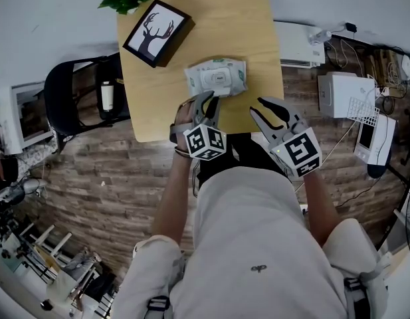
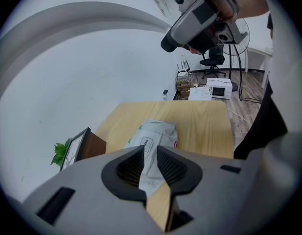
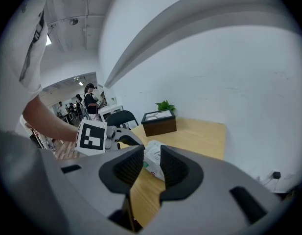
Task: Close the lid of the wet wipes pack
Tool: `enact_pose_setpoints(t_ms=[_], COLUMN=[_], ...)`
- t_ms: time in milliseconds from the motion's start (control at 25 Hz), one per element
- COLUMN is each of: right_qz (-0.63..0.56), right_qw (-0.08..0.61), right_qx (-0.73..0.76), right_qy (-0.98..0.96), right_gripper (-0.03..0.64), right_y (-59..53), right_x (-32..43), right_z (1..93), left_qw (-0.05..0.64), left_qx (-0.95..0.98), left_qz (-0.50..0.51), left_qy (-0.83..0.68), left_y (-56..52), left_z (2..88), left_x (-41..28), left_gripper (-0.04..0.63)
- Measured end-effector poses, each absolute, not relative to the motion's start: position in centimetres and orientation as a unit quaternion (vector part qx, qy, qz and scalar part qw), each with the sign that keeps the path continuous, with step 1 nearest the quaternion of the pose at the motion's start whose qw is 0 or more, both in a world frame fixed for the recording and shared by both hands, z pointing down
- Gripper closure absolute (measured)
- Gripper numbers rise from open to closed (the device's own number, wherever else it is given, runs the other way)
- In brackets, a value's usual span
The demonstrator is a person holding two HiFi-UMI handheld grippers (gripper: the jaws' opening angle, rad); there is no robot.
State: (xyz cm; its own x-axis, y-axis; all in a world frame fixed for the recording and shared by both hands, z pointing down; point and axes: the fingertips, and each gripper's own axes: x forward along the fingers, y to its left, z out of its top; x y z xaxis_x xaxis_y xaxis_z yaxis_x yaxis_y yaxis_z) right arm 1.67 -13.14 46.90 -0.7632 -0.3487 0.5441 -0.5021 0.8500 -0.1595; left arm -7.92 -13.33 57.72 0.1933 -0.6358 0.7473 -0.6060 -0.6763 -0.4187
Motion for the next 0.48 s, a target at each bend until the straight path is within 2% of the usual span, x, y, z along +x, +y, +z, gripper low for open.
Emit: enact_pose_setpoints(t_ms=[480], right_qz=[0.156], right_qw=[0.255], right_qx=[0.244], right_qy=[-0.923], right_gripper=[0.514], right_y=[-14.3], right_x=[0.9], right_z=[46.9], left_qw=[0.027], left_qx=[-0.779], left_qz=[-0.486], left_qy=[0.395], left_y=[-15.0], left_z=[57.6], left_x=[-8.6], left_gripper=[0.553])
